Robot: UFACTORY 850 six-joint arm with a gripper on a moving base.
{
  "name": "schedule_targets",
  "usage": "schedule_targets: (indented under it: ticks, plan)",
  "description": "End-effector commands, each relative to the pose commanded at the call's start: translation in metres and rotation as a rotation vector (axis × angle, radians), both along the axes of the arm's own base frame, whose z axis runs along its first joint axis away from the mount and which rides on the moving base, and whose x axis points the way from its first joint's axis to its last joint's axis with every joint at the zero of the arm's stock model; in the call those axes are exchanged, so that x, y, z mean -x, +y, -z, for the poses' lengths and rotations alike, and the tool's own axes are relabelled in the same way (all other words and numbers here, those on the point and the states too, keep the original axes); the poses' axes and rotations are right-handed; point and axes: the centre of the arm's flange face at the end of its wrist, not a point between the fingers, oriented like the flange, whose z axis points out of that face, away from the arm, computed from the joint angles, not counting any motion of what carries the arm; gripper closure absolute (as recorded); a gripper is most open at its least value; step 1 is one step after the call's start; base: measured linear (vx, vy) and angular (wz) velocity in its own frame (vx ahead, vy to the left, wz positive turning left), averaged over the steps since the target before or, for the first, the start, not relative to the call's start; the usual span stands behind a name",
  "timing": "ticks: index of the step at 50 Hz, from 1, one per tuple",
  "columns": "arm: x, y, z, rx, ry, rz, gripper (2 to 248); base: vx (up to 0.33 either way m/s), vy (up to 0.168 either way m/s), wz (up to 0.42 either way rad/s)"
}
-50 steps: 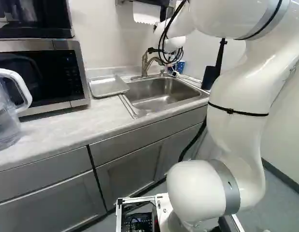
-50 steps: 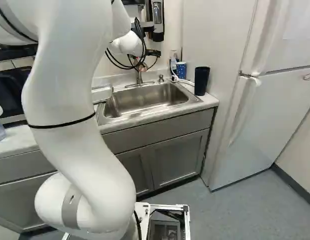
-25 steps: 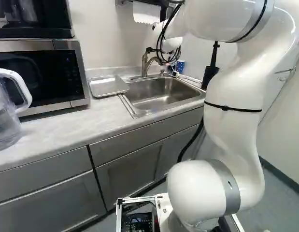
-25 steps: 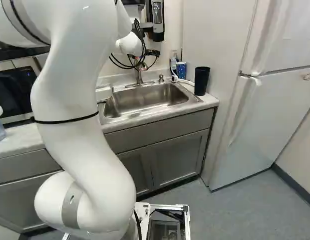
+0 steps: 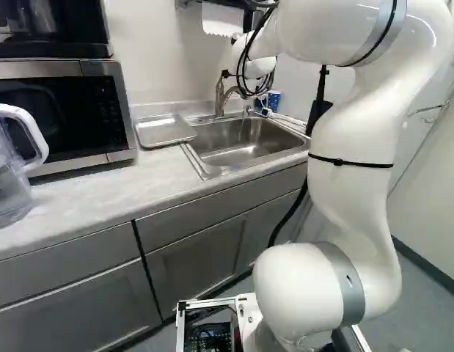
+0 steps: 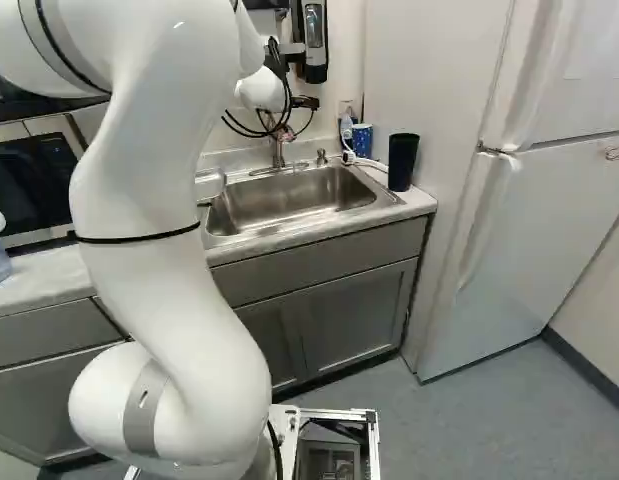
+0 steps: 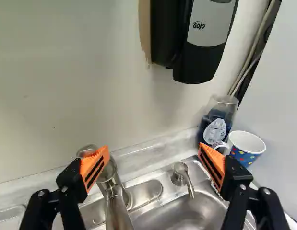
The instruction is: Rinse the cup and place it in the tray
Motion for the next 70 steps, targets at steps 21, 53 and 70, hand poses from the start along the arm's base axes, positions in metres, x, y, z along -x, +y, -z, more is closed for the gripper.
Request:
schedule_targets:
  ticks: [21,53,70]
  plan:
    - [-0.001,0.0,-0.003,0.0,-0.036,0.0,3,0.0,0.0,0.0]
    - [0.021,0.0,-0.005,0.0,-0.027,0.0,3,0.0,0.0,0.0]
    - [0.044,0.0,-0.005,0.0,0.003,0.001,3,0.0,0.0,0.0]
